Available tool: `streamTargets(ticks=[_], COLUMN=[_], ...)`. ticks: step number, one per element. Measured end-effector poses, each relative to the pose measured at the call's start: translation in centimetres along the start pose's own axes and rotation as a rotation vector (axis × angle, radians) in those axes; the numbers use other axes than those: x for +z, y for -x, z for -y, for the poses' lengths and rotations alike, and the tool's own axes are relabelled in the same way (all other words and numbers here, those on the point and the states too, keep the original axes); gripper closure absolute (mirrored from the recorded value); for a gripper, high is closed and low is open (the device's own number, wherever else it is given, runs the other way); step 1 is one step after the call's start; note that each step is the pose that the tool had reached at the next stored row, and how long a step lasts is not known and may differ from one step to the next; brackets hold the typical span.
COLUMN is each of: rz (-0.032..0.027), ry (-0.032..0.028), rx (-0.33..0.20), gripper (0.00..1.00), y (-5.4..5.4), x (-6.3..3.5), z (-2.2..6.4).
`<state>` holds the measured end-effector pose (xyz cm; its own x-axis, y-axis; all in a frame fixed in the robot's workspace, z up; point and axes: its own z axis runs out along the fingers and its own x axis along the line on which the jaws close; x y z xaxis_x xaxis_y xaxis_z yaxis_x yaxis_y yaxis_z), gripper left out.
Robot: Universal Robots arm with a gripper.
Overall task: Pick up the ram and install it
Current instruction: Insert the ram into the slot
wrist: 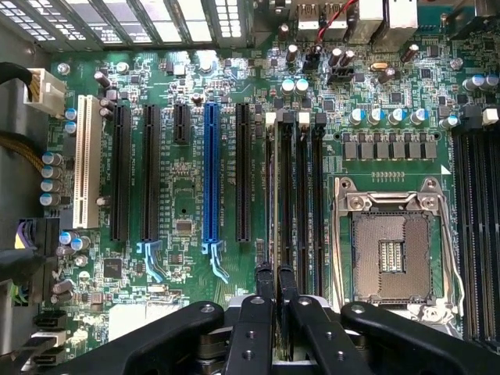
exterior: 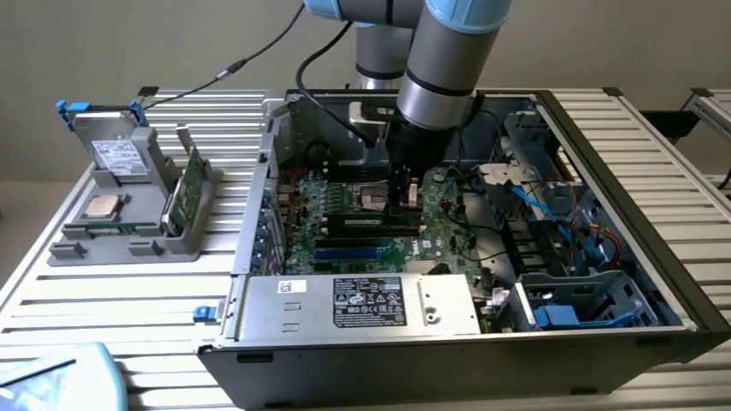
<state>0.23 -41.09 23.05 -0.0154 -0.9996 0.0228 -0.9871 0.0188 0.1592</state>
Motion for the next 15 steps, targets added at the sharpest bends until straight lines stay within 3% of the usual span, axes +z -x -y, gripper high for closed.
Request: streamTargets(ticks=[11, 15], rz=[-0.0033, -0.0116], ry=[0.0000, -0.0001], rx=[0.000, 0.001], gripper=[0.87, 0.87], y=[0.44, 0.47], x=[0.01, 0.15], z=[-0.14, -0.24])
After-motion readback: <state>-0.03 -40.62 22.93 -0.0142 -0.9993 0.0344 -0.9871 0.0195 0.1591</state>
